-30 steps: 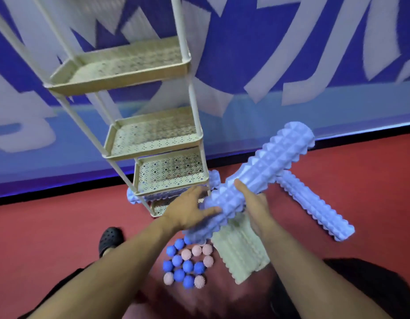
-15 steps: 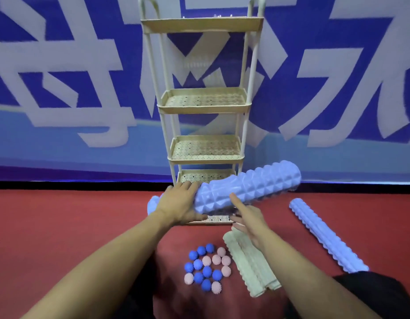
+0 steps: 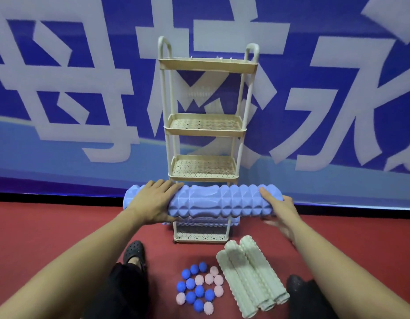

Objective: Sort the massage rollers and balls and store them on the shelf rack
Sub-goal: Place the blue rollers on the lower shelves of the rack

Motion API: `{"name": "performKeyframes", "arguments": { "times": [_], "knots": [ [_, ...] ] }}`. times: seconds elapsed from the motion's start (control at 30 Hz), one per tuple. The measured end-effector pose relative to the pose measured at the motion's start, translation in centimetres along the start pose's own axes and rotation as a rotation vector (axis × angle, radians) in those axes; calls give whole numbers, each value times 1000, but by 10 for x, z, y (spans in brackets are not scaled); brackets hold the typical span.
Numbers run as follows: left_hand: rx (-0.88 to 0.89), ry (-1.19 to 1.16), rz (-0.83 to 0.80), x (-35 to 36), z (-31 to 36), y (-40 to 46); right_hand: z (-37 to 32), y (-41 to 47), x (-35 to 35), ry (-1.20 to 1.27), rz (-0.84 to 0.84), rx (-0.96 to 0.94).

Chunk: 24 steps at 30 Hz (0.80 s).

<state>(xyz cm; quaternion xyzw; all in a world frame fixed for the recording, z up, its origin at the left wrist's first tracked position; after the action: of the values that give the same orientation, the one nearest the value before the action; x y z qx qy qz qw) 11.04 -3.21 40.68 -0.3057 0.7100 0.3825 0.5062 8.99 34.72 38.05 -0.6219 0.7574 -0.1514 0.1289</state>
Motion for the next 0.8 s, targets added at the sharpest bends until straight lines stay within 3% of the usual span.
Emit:
{"name": "performKeyframes", "arguments": {
  "times": [0.13,0.37,0.63,0.8],
  "knots": [
    [5,-24,12,13,-1,4,2,-1,-5,78,-106,56],
    [-160,-94,-158,71,13,23,44,21,-7,34,-42,124],
    [-397,-267,-247,127,19,39,96,56,-16,106,366,185],
    [-566,-535,-289,159,10,49,115,89,2,178,421,228]
  ]
}}
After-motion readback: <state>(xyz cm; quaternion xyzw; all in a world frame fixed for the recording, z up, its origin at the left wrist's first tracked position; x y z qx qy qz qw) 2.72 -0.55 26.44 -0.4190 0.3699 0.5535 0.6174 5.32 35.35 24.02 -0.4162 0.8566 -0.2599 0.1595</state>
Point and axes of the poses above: each hand's wrist, its own y-axis towards the middle knuckle, its own x-axis out of the palm, z = x × y, the point moved 2 cm from there along y, towards the middle knuckle, and after that the axes turned 7 degrees about x, right-handed, at the moved point
